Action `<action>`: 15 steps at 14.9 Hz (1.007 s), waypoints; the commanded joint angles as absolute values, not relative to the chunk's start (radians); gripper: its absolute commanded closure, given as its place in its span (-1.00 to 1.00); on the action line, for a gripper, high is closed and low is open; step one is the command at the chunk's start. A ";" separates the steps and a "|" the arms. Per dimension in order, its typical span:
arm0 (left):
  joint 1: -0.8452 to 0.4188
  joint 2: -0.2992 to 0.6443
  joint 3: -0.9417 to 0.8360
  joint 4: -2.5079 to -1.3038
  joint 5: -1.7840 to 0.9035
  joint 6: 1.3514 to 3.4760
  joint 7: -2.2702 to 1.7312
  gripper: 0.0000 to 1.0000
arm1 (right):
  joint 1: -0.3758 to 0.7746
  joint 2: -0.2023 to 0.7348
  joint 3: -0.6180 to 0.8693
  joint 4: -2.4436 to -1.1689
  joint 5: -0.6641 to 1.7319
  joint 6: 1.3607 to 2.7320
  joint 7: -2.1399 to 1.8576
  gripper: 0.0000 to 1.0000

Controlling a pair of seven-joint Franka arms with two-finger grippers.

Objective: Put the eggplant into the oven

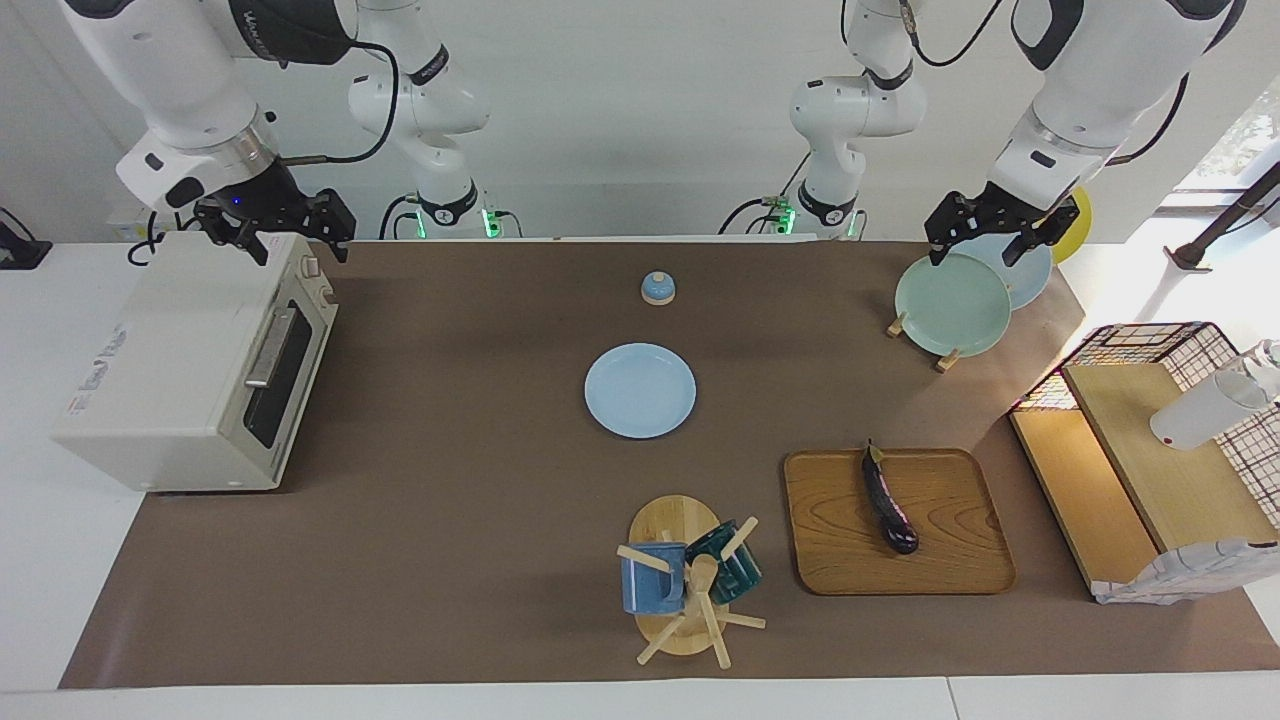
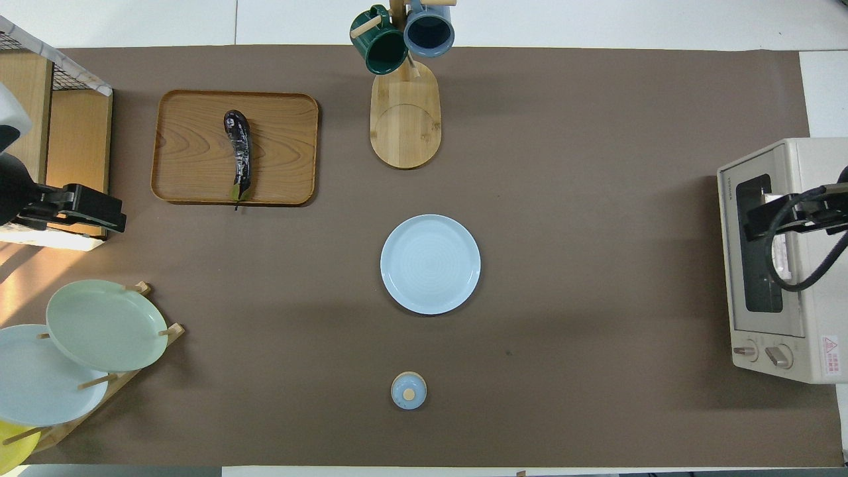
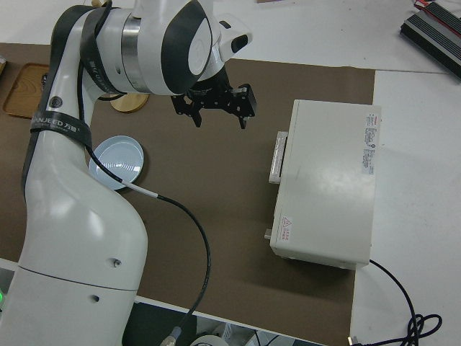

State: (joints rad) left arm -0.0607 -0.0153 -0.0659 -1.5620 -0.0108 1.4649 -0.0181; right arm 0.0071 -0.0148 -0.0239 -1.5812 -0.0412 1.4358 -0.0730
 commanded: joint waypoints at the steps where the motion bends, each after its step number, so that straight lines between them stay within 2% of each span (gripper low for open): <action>1: -0.058 -0.031 -0.067 -1.582 0.005 1.483 -0.011 -1.00 | 0.000 -0.035 -0.020 -1.606 -0.011 1.469 -0.071 -1.00; 9: -0.060 -0.031 -0.067 -1.582 0.003 1.485 -0.011 -1.00 | -0.014 -0.037 -0.021 -1.626 -0.011 1.520 -0.074 -0.98; 10: -0.058 -0.031 -0.067 -1.582 0.005 1.485 -0.011 -1.00 | -0.014 -0.049 -0.020 -1.661 -0.011 1.557 -0.080 0.34; 11: -0.058 -0.031 -0.067 -1.582 0.003 1.491 -0.011 -1.00 | -0.008 -0.072 -0.021 -1.710 -0.011 1.598 -0.084 0.79; 12: -0.058 -0.031 -0.067 -1.582 0.003 1.500 -0.011 -1.00 | -0.012 -0.104 -0.021 -1.783 -0.011 1.645 -0.090 1.00; 14: -0.057 -0.031 -0.067 -1.582 0.003 1.505 -0.011 -1.00 | -0.005 -0.146 -0.023 -1.891 -0.012 1.767 -0.092 1.00; 15: -0.057 -0.031 -0.067 -1.582 0.005 1.508 -0.012 -1.00 | -0.006 -0.149 -0.023 -1.908 -0.027 1.782 -0.091 1.00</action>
